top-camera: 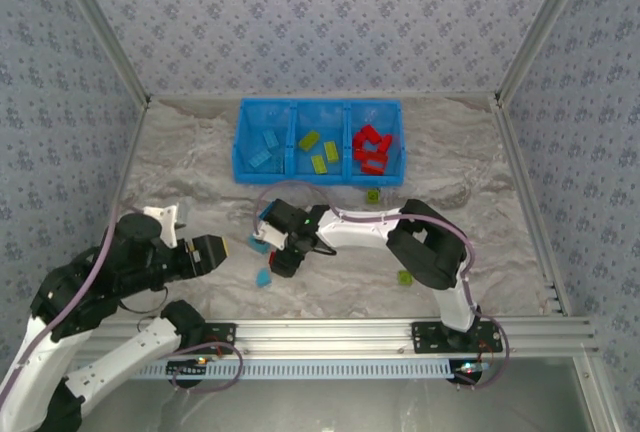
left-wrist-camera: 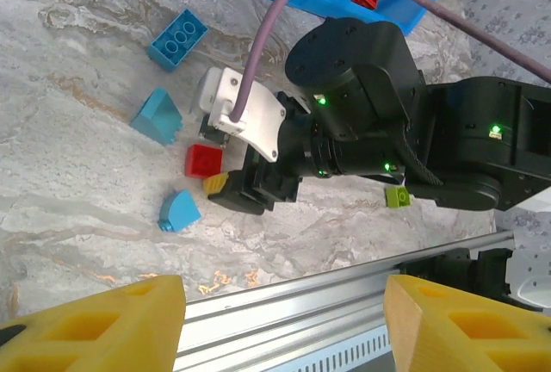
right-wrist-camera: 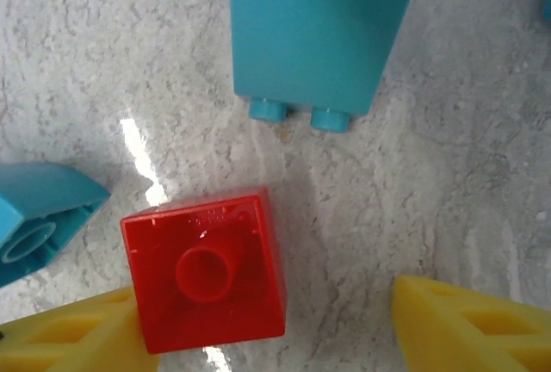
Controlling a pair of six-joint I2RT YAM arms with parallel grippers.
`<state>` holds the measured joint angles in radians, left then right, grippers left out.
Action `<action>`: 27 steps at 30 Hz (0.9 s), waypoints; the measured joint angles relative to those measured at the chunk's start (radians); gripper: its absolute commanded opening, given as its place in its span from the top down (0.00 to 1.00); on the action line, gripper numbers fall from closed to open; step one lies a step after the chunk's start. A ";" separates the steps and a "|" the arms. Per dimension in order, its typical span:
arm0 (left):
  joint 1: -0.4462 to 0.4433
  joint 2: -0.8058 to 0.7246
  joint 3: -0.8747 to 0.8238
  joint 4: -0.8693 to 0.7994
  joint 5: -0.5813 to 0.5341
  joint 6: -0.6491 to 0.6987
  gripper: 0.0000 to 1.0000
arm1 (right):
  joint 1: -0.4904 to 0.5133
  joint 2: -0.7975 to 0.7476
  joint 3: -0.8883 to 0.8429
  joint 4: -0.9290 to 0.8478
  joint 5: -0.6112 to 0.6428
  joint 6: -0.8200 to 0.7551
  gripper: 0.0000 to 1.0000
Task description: Sort the legos into containers by color
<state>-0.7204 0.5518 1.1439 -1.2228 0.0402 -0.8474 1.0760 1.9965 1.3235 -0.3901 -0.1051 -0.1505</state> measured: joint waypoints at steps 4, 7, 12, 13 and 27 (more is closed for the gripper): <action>0.000 -0.010 -0.024 -0.010 0.000 -0.018 0.38 | 0.001 0.008 0.011 0.000 0.010 -0.004 0.39; 0.000 -0.008 -0.036 -0.008 0.002 -0.023 0.38 | 0.004 0.009 0.011 0.002 0.012 -0.004 0.37; 0.000 -0.008 -0.042 -0.003 0.019 -0.026 0.37 | 0.023 0.026 0.036 0.001 0.011 -0.004 0.38; 0.000 -0.008 -0.044 -0.002 0.019 -0.026 0.37 | 0.027 0.031 0.043 0.002 0.011 -0.004 0.41; 0.000 -0.005 -0.055 0.071 0.047 -0.035 0.39 | 0.017 -0.068 -0.028 0.013 0.046 0.033 0.70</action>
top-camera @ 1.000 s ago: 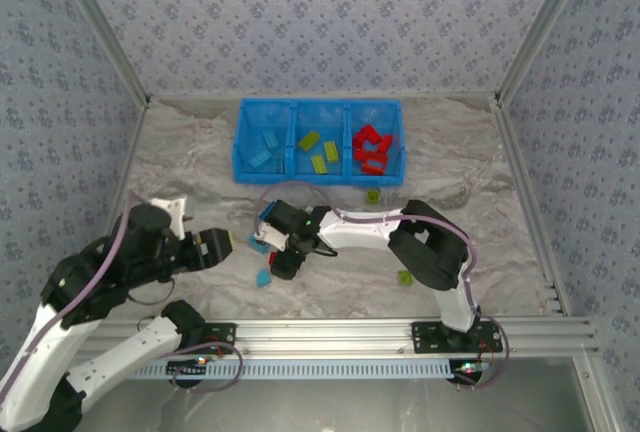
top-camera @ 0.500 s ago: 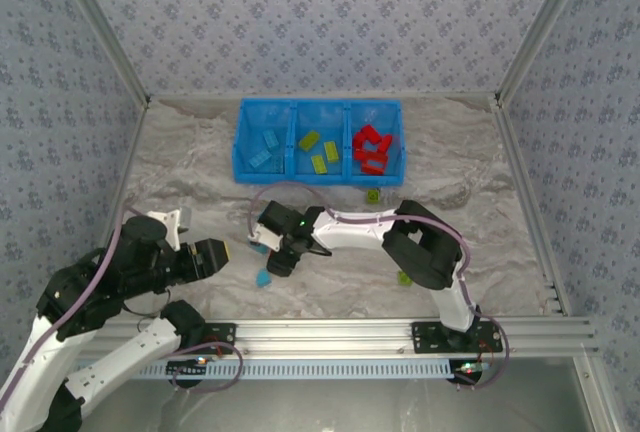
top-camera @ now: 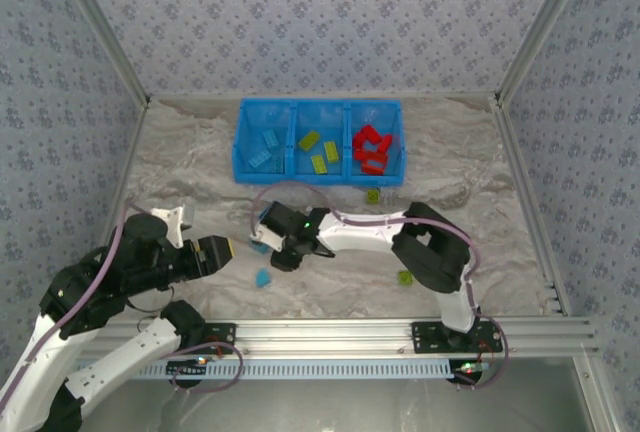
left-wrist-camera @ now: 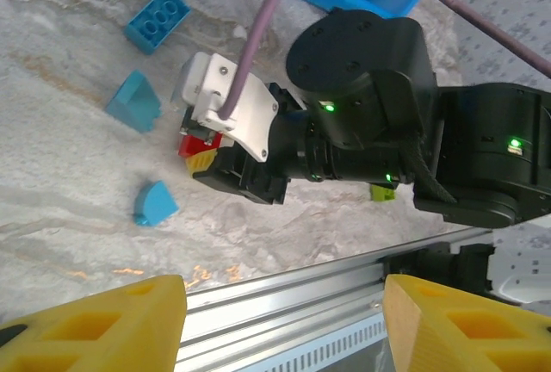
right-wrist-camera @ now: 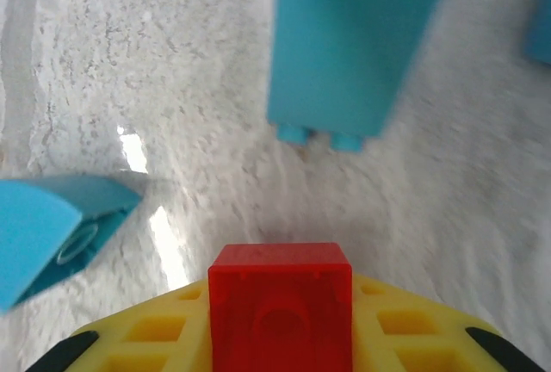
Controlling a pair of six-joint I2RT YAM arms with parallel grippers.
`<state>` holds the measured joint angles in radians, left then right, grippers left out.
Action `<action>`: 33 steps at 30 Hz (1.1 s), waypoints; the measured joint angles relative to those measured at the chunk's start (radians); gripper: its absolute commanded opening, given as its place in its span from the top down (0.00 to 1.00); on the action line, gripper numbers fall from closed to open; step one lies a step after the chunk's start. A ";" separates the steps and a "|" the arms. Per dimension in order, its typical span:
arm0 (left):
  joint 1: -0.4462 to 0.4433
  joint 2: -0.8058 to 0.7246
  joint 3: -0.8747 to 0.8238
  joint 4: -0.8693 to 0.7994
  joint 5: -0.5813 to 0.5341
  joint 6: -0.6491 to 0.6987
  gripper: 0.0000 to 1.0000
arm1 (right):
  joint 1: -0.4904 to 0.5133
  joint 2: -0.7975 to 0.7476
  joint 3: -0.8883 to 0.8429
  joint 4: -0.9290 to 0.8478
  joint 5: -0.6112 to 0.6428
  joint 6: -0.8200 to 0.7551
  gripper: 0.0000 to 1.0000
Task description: Sort the legos into containers by color
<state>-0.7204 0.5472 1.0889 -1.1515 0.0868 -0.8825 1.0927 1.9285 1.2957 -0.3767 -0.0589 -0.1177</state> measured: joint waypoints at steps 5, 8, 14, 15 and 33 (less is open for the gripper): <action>-0.019 0.105 0.050 0.075 0.013 -0.001 0.42 | -0.095 -0.208 -0.045 -0.019 0.055 0.069 0.71; -0.143 0.257 0.116 0.158 -0.036 0.010 0.41 | -0.204 -0.339 -0.065 -0.029 0.095 0.123 0.70; -0.450 0.687 0.394 0.271 -0.278 0.086 0.40 | -0.452 -0.440 -0.099 -0.095 0.179 0.212 0.70; -0.474 0.739 0.426 0.291 -0.308 0.094 0.40 | -0.481 -0.435 -0.099 -0.106 0.183 0.221 0.70; -0.520 0.894 0.452 0.397 -0.455 0.084 0.41 | -0.787 -0.067 0.097 -0.112 -0.204 0.288 0.66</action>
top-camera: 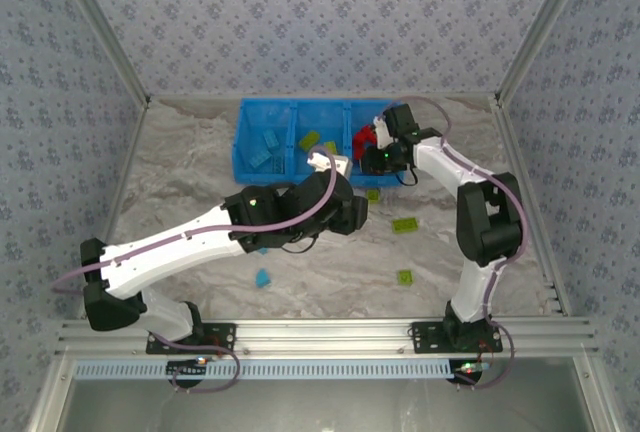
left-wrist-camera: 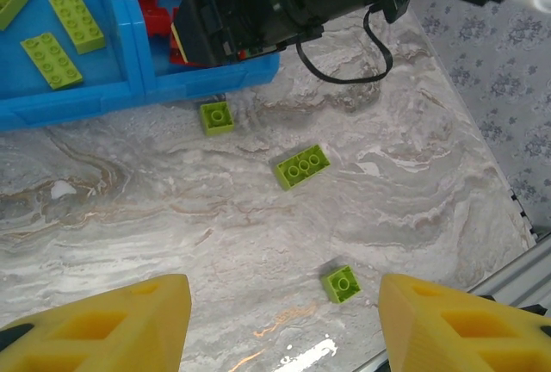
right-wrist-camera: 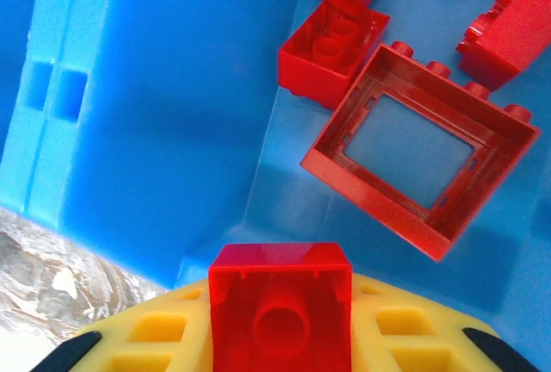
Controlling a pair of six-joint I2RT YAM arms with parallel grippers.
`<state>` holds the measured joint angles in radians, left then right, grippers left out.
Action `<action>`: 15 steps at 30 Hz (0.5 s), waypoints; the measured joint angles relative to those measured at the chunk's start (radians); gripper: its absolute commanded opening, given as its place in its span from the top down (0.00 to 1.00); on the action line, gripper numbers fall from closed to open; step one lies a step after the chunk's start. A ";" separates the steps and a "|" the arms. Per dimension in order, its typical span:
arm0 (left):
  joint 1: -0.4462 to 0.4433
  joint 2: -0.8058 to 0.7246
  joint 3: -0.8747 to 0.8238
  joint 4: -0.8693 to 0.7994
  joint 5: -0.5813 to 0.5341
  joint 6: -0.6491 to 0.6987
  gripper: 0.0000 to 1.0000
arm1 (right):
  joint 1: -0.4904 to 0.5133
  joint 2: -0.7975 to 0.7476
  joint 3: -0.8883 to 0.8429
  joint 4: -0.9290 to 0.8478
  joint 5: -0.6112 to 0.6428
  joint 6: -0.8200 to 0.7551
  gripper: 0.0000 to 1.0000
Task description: Sort the legos into containers by color
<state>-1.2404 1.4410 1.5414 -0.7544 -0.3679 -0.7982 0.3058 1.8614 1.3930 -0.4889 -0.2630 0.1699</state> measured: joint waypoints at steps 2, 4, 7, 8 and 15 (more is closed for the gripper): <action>0.000 -0.001 -0.005 0.000 0.000 -0.006 0.41 | -0.008 0.026 0.023 0.001 -0.035 0.003 0.66; -0.002 -0.001 -0.007 0.000 0.000 -0.007 0.41 | -0.013 0.049 0.044 0.002 -0.062 0.006 0.64; -0.009 -0.001 -0.007 0.000 -0.006 -0.007 0.41 | -0.014 0.085 0.075 0.008 -0.094 0.013 0.58; -0.011 -0.001 -0.007 0.000 -0.010 -0.007 0.41 | -0.014 0.093 0.079 0.010 -0.098 0.018 0.54; -0.033 -0.001 -0.007 -0.003 -0.038 -0.013 0.41 | -0.018 0.103 0.081 0.011 -0.104 0.029 0.41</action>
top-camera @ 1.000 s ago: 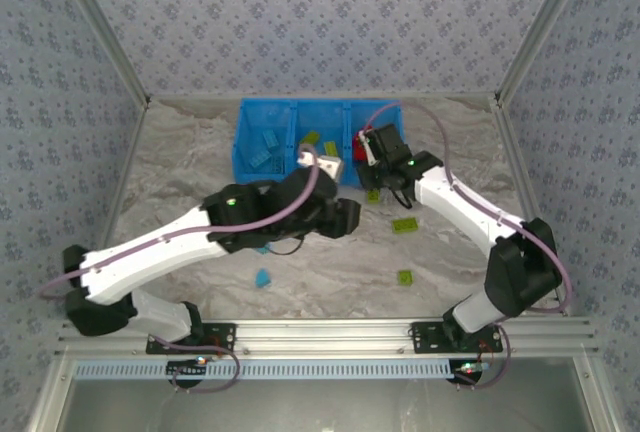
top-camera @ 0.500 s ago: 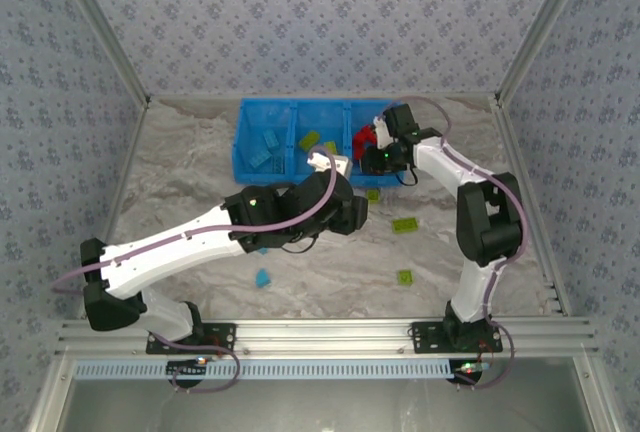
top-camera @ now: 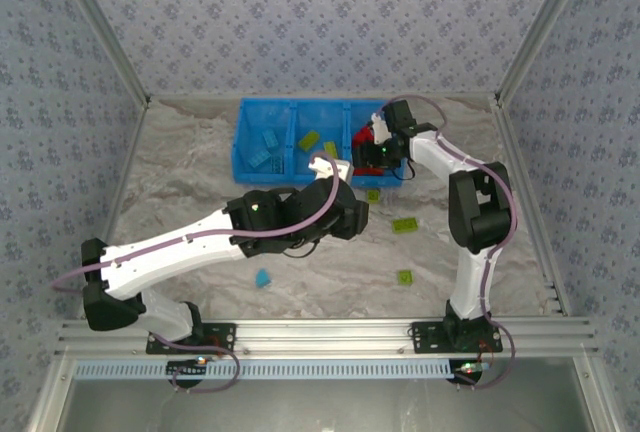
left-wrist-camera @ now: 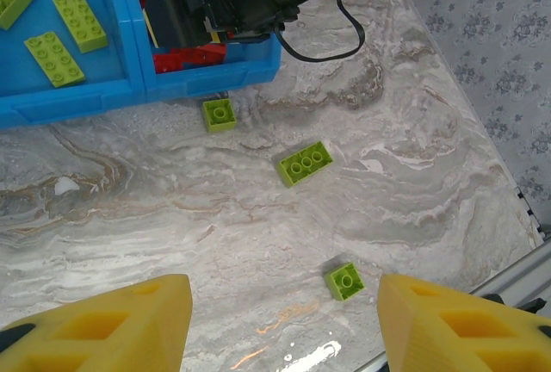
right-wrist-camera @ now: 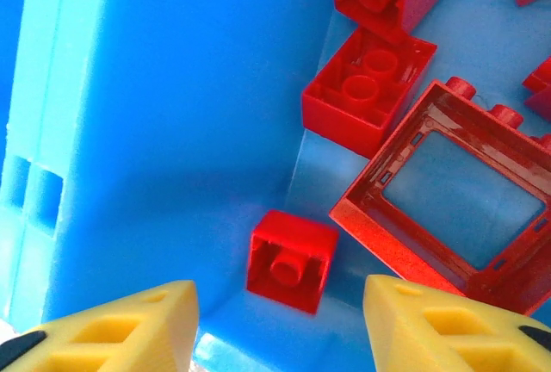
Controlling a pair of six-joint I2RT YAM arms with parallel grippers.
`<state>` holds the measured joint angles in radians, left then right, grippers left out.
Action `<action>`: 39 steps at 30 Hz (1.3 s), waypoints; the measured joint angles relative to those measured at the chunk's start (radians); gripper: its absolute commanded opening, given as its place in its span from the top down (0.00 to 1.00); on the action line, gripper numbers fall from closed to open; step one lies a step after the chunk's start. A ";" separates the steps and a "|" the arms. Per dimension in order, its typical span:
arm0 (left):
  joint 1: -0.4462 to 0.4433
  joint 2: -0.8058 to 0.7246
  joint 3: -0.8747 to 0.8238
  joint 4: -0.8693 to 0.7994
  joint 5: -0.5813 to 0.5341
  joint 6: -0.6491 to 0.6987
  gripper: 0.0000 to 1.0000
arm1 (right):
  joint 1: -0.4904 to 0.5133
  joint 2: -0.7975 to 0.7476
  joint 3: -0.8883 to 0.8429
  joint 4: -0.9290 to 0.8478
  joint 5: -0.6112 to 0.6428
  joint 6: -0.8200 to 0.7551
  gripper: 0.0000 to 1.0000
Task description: Sort the legos into containers by color
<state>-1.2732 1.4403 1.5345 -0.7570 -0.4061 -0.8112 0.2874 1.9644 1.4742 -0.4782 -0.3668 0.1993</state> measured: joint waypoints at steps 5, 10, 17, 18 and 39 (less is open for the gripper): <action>-0.008 0.000 0.000 -0.003 -0.011 -0.002 0.41 | 0.001 -0.006 0.000 -0.001 0.012 -0.001 0.46; -0.010 0.001 0.000 -0.003 -0.014 -0.010 0.41 | 0.011 -0.081 -0.017 -0.001 0.055 -0.001 0.49; -0.010 0.001 0.000 -0.003 -0.014 -0.021 0.44 | 0.034 -0.313 -0.054 -0.002 0.164 -0.005 0.50; -0.010 0.001 0.000 -0.004 -0.014 -0.021 0.44 | 0.039 -0.356 -0.067 -0.003 0.183 -0.005 0.51; 0.394 -0.039 -0.333 -0.097 0.096 -0.027 0.33 | 0.803 -1.228 -0.597 -0.066 0.436 -0.092 0.32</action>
<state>-0.8795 1.4017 1.2018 -0.8539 -0.3103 -0.8383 1.0904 0.7361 0.8776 -0.5446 0.0692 0.1070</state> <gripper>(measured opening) 0.644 0.654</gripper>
